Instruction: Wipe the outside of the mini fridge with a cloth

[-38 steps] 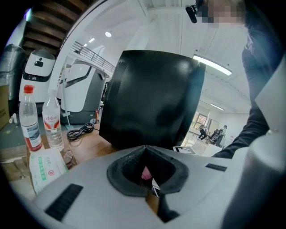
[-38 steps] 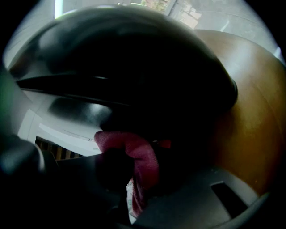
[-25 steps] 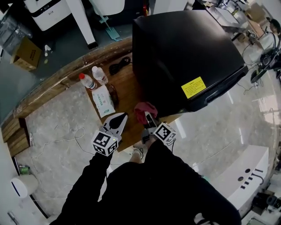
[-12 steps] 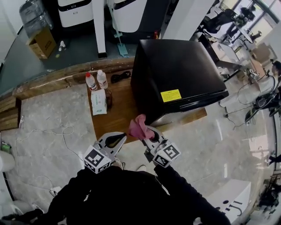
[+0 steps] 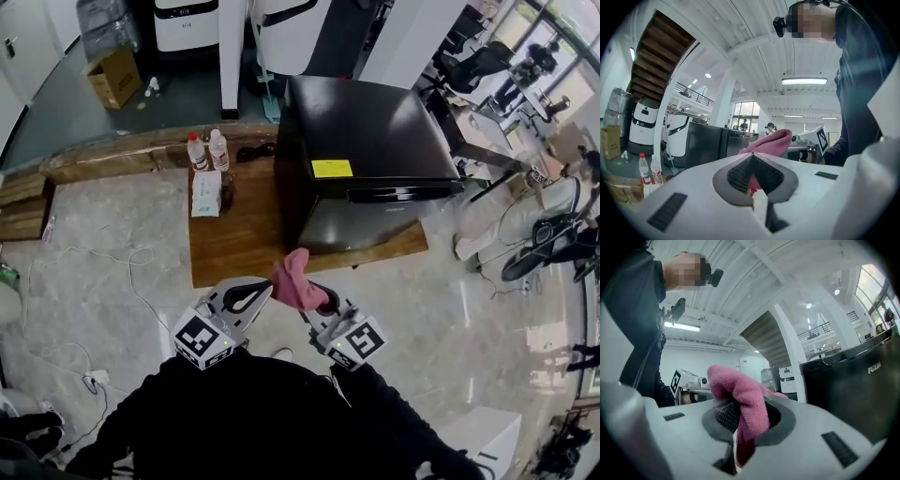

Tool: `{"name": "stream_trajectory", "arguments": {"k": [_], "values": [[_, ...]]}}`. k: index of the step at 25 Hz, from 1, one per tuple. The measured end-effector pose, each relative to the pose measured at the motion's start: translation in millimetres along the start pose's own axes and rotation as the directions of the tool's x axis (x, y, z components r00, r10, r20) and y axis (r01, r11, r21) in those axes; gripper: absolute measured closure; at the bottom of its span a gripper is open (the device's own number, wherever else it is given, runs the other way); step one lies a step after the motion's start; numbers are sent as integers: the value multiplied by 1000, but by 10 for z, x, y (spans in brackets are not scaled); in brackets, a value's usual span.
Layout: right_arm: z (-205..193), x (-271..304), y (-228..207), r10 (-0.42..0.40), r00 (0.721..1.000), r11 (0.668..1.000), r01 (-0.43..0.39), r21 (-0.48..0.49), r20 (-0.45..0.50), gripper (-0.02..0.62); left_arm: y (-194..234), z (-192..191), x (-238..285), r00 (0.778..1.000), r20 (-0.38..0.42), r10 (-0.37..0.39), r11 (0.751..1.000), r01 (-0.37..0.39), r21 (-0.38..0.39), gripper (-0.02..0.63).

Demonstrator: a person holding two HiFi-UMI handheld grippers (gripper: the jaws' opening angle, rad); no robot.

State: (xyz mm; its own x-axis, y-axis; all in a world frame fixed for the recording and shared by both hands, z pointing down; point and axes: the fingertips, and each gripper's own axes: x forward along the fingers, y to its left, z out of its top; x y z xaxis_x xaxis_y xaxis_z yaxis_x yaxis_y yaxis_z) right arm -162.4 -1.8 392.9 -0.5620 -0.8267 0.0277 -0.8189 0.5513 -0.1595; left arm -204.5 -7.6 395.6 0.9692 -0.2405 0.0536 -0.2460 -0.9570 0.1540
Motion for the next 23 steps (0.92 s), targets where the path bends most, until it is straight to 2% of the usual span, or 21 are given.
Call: {"name": "stream_trajectory", "arguments": {"k": [4,10,15,23], "values": [[82,-232,147,32,999,999,-32,-29,9,535,-285,33,-50,1000,11,25,1000,-25,4,600],[199,-369,374,73,997,996,-73,-44,1,535,-465,141,-191,998,25,64,998,-65,18,600],[222,-526,421,70,998,997,-70,-39,-4,535,-700,135,-200,997,22,74,997,-74,24,600],[44,-753,438,92,996,995,-92,-44,8,535,-898,-117,-163,995,19,98,994,-98,40,600]]}}
